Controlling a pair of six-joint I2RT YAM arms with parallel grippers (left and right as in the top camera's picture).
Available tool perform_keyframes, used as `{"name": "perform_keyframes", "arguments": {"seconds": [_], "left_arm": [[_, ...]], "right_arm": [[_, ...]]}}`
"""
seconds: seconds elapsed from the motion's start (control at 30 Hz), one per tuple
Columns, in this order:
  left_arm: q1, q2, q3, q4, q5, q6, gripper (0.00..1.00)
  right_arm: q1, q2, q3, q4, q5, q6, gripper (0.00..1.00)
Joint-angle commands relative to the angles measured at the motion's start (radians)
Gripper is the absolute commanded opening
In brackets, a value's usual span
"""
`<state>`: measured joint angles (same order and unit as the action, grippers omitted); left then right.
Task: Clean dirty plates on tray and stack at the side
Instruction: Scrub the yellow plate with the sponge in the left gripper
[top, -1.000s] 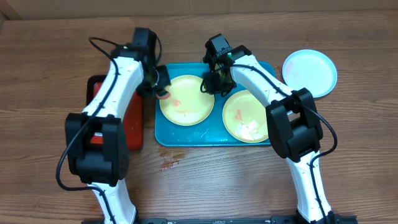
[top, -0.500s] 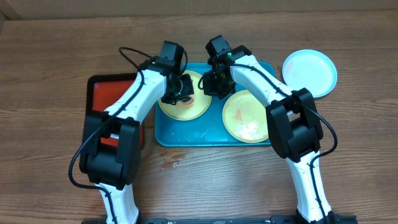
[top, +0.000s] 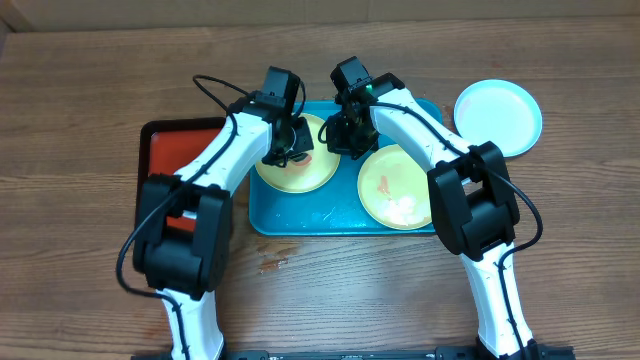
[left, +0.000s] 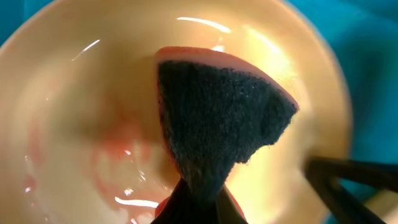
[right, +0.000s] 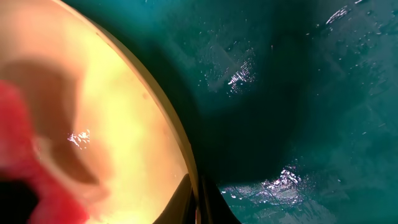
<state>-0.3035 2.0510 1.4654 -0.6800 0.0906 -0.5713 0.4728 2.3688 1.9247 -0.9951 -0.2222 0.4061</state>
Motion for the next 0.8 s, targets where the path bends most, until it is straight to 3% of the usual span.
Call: {"name": "perform_keyframes", "arguments": {"seconds": [0.0, 0.2, 0.4, 0.5, 0.67, 0.77], "left_arm": [[0.005, 0.054, -0.007, -0.006, -0.125, 0.0, 0.04], [0.033, 0.064, -0.002, -0.072, -0.314, 0.075, 0.04], [0.068, 0.062, 0.134, -0.22, -0.304, 0.126, 0.04], [0.072, 0.062, 0.212, -0.264, -0.203, 0.126, 0.04], [0.063, 0.069, 0.22, -0.2, 0.12, 0.117, 0.04], [0.043, 0.085, 0.189, -0.146, 0.165, 0.076, 0.04]], "right_arm": [[0.003, 0.014, -0.007, -0.005, 0.033, 0.013, 0.04], [0.003, 0.014, -0.007, -0.006, 0.048, 0.013, 0.04], [0.003, 0.014, -0.007, -0.005, 0.049, 0.013, 0.04], [0.003, 0.014, -0.007, -0.004, 0.049, 0.013, 0.04], [0.003, 0.014, -0.007, -0.002, 0.049, 0.013, 0.04], [0.003, 0.014, -0.007, -0.001, 0.049, 0.013, 0.04]]}}
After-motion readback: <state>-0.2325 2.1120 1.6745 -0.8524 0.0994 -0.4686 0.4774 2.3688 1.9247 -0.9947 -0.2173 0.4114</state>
